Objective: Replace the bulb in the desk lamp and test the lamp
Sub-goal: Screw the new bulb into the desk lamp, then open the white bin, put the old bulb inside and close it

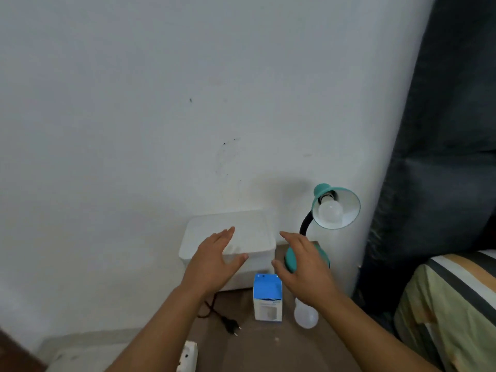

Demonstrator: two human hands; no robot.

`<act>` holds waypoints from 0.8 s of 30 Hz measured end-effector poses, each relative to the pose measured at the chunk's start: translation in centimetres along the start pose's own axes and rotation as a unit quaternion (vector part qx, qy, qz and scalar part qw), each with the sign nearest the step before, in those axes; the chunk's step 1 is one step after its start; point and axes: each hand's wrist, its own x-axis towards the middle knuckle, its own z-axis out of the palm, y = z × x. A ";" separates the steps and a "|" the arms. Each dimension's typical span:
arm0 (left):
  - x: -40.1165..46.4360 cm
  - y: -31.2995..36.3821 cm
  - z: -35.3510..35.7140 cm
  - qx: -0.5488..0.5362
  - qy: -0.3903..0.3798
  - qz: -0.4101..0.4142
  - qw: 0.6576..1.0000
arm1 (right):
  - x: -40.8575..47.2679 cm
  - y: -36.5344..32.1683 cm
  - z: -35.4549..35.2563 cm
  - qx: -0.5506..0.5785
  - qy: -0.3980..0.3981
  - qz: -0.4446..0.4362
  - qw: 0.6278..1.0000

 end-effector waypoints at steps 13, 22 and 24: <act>1.3 -10.2 -2.6 -0.005 -0.062 -0.178 0.982 | 7.5 1.1 5.0 -0.015 -0.177 0.100 0.979; 3.3 -10.5 -2.1 -0.102 -0.059 -0.172 0.978 | 8.7 2.1 7.7 0.010 -0.234 0.149 0.961; 3.3 -10.7 -2.0 -0.103 -0.048 -0.170 0.979 | 8.7 2.1 7.8 0.013 -0.228 0.148 0.962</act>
